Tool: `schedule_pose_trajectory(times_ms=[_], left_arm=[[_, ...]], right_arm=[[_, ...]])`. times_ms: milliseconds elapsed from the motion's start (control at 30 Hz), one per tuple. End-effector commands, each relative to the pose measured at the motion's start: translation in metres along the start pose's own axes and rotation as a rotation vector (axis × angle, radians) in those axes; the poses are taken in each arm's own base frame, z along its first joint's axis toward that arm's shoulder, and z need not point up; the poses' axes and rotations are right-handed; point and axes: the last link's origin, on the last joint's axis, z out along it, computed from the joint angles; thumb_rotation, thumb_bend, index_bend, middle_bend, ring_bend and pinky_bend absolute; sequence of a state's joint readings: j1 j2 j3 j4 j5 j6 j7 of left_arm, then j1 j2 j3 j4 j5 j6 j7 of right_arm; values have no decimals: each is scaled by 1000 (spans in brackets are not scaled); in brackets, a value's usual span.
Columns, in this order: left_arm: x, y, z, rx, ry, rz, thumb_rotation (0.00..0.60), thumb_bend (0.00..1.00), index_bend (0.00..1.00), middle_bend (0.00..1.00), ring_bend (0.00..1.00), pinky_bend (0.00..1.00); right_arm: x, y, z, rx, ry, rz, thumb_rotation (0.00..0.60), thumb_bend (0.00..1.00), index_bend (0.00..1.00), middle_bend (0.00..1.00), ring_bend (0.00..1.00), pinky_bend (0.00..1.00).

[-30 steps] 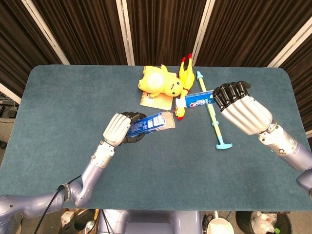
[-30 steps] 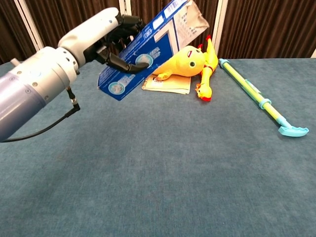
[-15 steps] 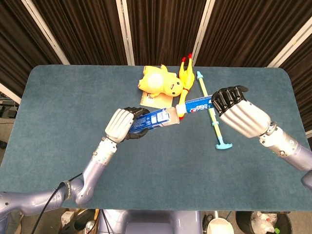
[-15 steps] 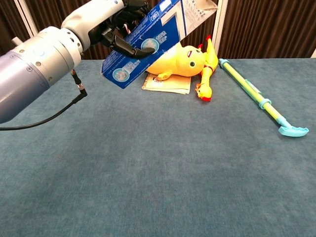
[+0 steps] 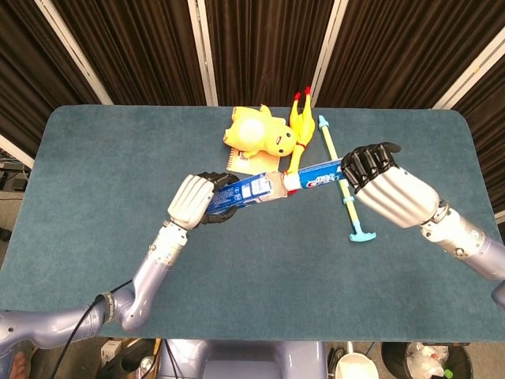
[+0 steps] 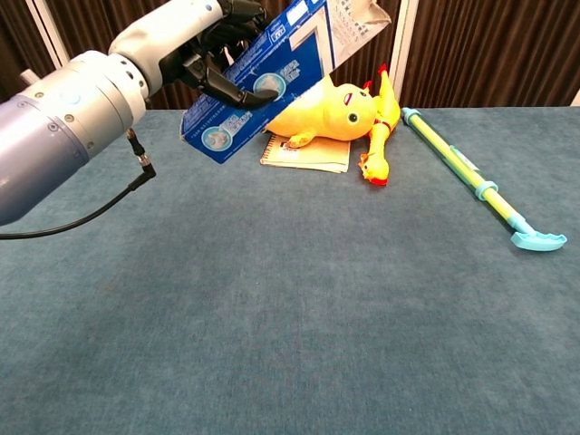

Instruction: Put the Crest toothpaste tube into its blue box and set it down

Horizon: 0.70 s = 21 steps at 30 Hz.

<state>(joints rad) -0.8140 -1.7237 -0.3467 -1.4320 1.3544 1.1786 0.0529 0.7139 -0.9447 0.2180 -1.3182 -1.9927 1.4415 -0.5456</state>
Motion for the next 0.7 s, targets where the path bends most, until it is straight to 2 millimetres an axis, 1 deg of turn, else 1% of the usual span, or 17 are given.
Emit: schedule_pose_trajectory(times_ms=[33, 300, 700], left_arm=[[-1, 3, 2, -5, 3, -2, 600, 372, 374, 526, 493, 519], [-5, 9, 5, -9, -1, 5, 600, 372, 374, 526, 493, 524], [-16, 21, 8, -15, -19, -2, 600, 372, 374, 525, 493, 528]], right_arm=[[1, -4, 1, 11, 3, 1, 600, 482, 755, 743, 617, 622], [1, -9, 4, 13, -3, 3, 600, 482, 755, 743, 617, 623], [-2, -14, 4, 16, -9, 7, 600, 482, 755, 743, 618, 622]])
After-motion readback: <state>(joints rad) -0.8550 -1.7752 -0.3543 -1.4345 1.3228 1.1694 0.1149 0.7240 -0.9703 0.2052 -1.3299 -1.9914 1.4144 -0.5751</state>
